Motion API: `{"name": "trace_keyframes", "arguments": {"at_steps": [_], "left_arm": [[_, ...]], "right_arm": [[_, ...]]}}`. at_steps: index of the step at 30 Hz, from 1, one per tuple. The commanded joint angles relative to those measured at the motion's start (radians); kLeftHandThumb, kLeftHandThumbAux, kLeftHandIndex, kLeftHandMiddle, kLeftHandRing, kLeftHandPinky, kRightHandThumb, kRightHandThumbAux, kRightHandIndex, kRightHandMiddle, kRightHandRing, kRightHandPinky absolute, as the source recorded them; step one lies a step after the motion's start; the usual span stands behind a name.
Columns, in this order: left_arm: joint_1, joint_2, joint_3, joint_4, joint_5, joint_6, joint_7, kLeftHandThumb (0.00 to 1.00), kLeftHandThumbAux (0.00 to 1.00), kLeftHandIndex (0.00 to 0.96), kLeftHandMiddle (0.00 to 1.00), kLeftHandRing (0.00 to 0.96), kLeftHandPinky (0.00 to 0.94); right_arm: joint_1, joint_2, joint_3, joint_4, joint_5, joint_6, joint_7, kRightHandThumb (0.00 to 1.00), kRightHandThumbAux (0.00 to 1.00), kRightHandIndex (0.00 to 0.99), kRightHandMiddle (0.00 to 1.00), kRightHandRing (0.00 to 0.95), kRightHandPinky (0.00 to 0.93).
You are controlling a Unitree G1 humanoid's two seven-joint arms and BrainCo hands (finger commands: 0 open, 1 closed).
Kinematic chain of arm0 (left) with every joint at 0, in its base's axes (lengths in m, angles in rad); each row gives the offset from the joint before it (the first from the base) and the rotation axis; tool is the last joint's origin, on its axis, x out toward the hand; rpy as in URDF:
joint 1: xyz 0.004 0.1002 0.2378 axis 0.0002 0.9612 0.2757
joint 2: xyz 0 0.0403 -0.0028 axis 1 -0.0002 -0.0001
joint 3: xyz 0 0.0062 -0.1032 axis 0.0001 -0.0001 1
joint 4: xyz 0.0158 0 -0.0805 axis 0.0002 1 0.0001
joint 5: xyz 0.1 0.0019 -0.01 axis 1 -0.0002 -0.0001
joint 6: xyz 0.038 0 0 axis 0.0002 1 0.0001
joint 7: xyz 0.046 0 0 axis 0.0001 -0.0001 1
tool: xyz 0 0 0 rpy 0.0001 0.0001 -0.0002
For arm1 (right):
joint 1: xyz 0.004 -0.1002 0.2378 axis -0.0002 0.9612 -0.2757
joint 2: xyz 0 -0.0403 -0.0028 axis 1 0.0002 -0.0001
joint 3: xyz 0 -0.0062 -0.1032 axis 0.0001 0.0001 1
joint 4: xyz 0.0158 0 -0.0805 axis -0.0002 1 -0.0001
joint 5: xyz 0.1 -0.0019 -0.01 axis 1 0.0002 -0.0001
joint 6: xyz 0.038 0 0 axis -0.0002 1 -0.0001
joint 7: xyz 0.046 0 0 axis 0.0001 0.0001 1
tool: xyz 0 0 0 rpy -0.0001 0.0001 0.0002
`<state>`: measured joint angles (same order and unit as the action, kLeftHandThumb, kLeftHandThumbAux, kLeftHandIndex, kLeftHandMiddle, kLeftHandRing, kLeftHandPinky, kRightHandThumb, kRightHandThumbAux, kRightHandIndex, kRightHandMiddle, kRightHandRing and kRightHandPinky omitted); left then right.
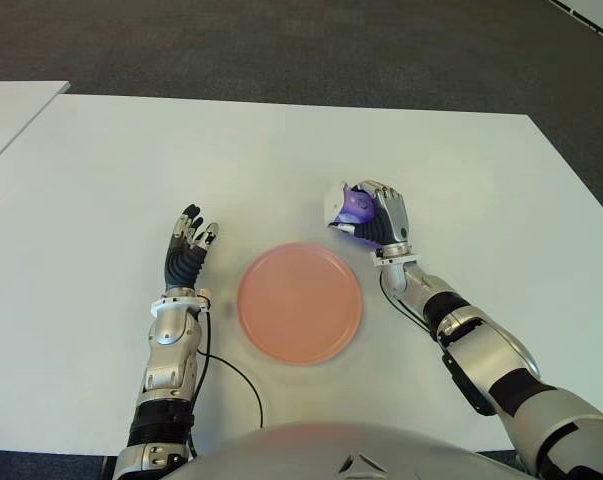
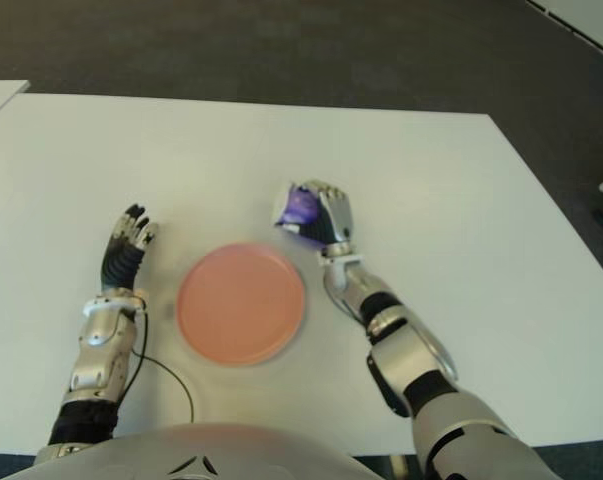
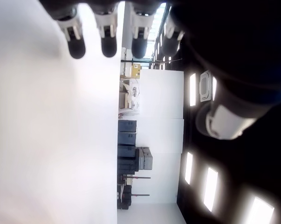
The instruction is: Put the tissue paper into the plate.
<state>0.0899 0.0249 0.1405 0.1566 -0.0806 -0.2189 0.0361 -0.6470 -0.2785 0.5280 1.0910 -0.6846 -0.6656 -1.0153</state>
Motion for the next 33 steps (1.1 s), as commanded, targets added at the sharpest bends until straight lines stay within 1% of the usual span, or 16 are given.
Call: {"name": "trace_keyframes", "arguments": {"at_steps": [1, 3, 6, 10, 13, 18, 21, 22, 25, 28, 30, 33], "left_arm": [[0.001, -0.006, 0.002, 0.012, -0.003, 0.010, -0.001, 0.000, 0.572, 0.005, 0.019, 0.000, 0.000], [-0.001, -0.007, 0.001, 0.016, -0.001, 0.008, 0.001, 0.000, 0.572, 0.002, 0.017, 0.000, 0.000], [-0.005, -0.007, -0.001, 0.021, 0.002, 0.002, 0.000, 0.000, 0.570, 0.000, 0.012, 0.000, 0.000], [-0.006, -0.006, -0.004, 0.022, 0.007, -0.003, 0.000, 0.000, 0.569, 0.000, 0.007, 0.000, 0.000], [-0.006, -0.004, -0.007, 0.019, 0.014, -0.005, 0.001, 0.000, 0.568, 0.000, 0.004, 0.000, 0.000], [-0.004, -0.005, -0.010, 0.014, 0.020, -0.002, 0.004, 0.000, 0.566, 0.000, 0.001, 0.000, 0.000], [-0.003, -0.008, -0.010, 0.009, 0.019, 0.003, 0.005, 0.000, 0.565, 0.000, 0.001, 0.000, 0.000], [-0.003, -0.009, -0.010, 0.009, 0.019, 0.004, 0.005, 0.000, 0.565, 0.000, 0.002, 0.000, 0.000], [-0.004, -0.010, -0.011, 0.011, 0.019, 0.003, 0.004, 0.000, 0.564, 0.000, 0.002, 0.000, 0.000], [-0.005, -0.009, -0.012, 0.017, 0.023, 0.000, 0.006, 0.000, 0.562, 0.000, 0.001, 0.000, 0.000], [-0.007, -0.009, -0.012, 0.021, 0.027, -0.001, 0.008, 0.000, 0.562, 0.000, 0.000, 0.000, 0.000], [-0.008, -0.011, -0.012, 0.025, 0.029, -0.007, 0.009, 0.000, 0.562, 0.000, 0.000, 0.000, 0.000]], "right_arm": [[0.014, -0.029, -0.020, -0.131, -0.026, -0.027, 0.007, 0.736, 0.709, 0.440, 0.879, 0.882, 0.875], [0.010, -0.050, -0.033, -0.222, -0.040, -0.035, 0.019, 0.733, 0.710, 0.440, 0.880, 0.883, 0.880], [0.014, -0.066, -0.055, -0.353, -0.064, -0.041, 0.027, 0.727, 0.711, 0.440, 0.882, 0.884, 0.883], [0.044, -0.077, -0.085, -0.496, -0.078, -0.043, 0.050, 0.722, 0.712, 0.440, 0.882, 0.885, 0.880], [0.096, -0.070, -0.098, -0.633, -0.084, -0.038, 0.087, 0.720, 0.713, 0.439, 0.880, 0.883, 0.870], [0.173, -0.055, -0.097, -0.756, -0.078, -0.060, 0.154, 0.720, 0.713, 0.439, 0.878, 0.881, 0.861], [0.232, -0.071, -0.075, -0.853, -0.009, -0.118, 0.286, 0.721, 0.713, 0.439, 0.875, 0.876, 0.858], [0.240, -0.074, -0.076, -0.867, 0.011, -0.129, 0.320, 0.722, 0.713, 0.439, 0.873, 0.873, 0.859], [0.256, -0.086, -0.058, -0.888, 0.102, -0.166, 0.462, 0.725, 0.713, 0.439, 0.867, 0.865, 0.859], [0.270, -0.091, -0.051, -0.906, 0.158, -0.197, 0.569, 0.728, 0.713, 0.440, 0.854, 0.851, 0.848], [0.285, -0.086, -0.050, -0.915, 0.165, -0.210, 0.614, 0.730, 0.713, 0.440, 0.845, 0.843, 0.841], [0.312, -0.067, -0.044, -0.911, 0.123, -0.227, 0.642, 0.733, 0.713, 0.440, 0.836, 0.834, 0.836]]}}
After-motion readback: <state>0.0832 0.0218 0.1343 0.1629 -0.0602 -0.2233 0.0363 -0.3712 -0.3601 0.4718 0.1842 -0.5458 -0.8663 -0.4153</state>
